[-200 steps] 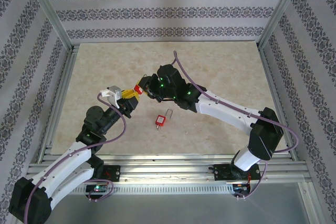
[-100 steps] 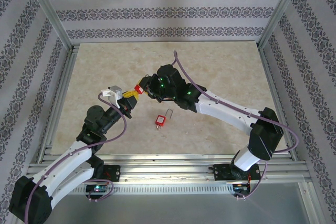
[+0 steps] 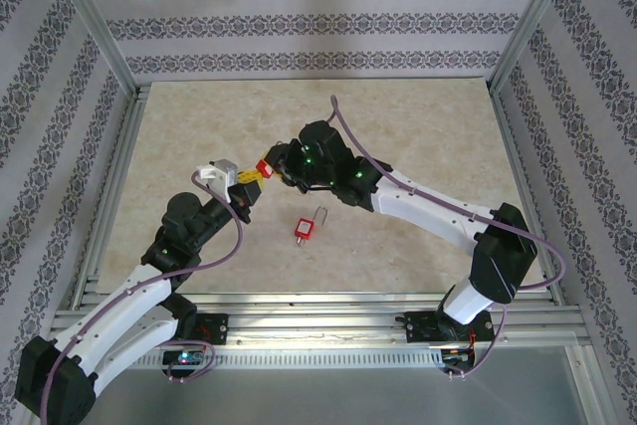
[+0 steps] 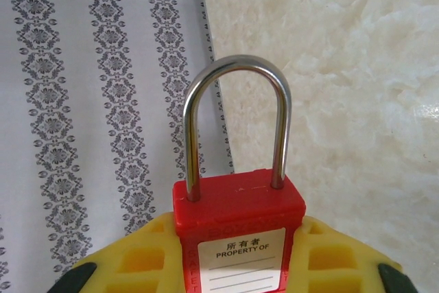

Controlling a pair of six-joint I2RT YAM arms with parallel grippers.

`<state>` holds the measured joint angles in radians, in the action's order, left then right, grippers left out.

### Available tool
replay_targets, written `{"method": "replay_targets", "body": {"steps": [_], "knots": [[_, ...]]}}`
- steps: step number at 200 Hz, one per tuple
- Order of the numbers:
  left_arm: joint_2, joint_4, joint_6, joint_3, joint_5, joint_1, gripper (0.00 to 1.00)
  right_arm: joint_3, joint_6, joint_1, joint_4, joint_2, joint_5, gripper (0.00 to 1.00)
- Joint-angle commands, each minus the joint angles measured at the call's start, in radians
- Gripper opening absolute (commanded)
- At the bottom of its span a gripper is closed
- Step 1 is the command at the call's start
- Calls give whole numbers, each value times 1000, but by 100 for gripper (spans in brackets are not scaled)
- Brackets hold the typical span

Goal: Unlock with the key

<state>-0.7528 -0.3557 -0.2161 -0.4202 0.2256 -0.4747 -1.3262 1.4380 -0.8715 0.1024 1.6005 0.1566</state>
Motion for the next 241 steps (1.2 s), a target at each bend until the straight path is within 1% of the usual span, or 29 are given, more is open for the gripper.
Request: {"method": "replay_targets", "body": {"steps": [1, 43, 85, 127, 182, 202, 241], "knots": [[10, 166, 185, -64, 21, -64, 0, -38, -1, 9, -32, 19, 36, 0], [-7, 289, 354, -122, -59, -117, 0, -39, -1, 21, -26, 26, 58, 0], [-72, 463, 579, -221, -108, -167, 0, -50, -6, 28, -18, 38, 78, 0], [-105, 547, 776, -265, -202, -234, 0, -44, 3, 32, -23, 44, 93, 0], [-124, 599, 959, -270, -295, -314, 0, -34, 4, 34, -19, 41, 93, 0], [-131, 637, 1024, -281, -306, -320, 0, -30, 5, 34, -23, 41, 95, 0], [-134, 697, 1108, -297, -308, -328, 0, -15, 7, 34, -30, 34, 90, 0]]}}
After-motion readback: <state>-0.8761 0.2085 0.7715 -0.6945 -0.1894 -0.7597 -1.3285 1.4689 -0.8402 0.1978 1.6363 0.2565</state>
